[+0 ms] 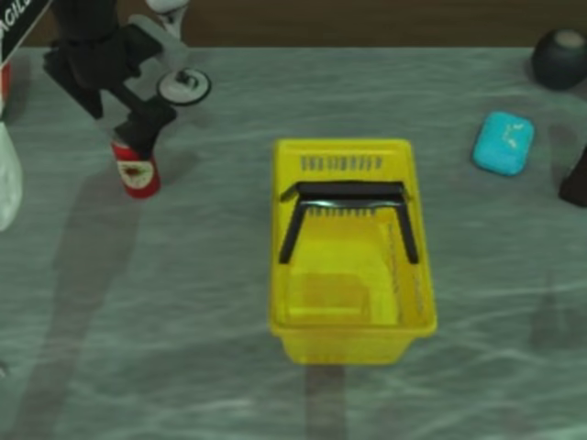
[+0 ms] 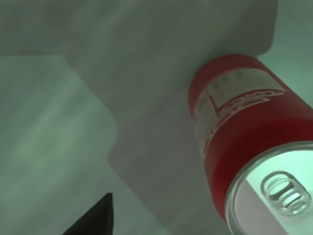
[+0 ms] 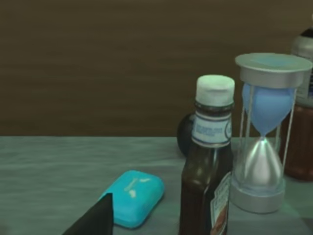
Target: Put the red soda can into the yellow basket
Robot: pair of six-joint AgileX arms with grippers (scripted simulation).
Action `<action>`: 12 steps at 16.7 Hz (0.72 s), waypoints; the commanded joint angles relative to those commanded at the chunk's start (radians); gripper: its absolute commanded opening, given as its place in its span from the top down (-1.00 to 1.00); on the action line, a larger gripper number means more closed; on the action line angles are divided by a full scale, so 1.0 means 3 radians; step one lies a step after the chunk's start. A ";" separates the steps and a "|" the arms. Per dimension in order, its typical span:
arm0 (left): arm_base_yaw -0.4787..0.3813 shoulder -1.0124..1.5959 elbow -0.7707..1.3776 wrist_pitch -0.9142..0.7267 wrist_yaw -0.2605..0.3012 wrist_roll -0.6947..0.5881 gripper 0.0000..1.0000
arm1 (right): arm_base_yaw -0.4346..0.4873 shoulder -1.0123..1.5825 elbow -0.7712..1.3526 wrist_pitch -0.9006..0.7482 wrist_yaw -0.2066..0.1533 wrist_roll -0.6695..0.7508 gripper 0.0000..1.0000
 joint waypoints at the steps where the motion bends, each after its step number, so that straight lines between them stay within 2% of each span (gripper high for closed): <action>1: 0.0001 0.0012 0.0015 -0.0002 -0.0001 0.0003 -1.00 | 0.0000 0.0000 0.0000 0.0000 0.0000 0.0000 -1.00; 7: -0.0005 0.0000 -0.0051 0.0058 -0.0001 -0.0003 -1.00 | 0.0000 0.0000 0.0000 0.0000 0.0000 0.0000 -1.00; 12: 0.0002 -0.0045 -0.0647 0.0600 -0.0002 0.0003 -1.00 | 0.0000 0.0000 0.0000 0.0000 0.0000 0.0000 -1.00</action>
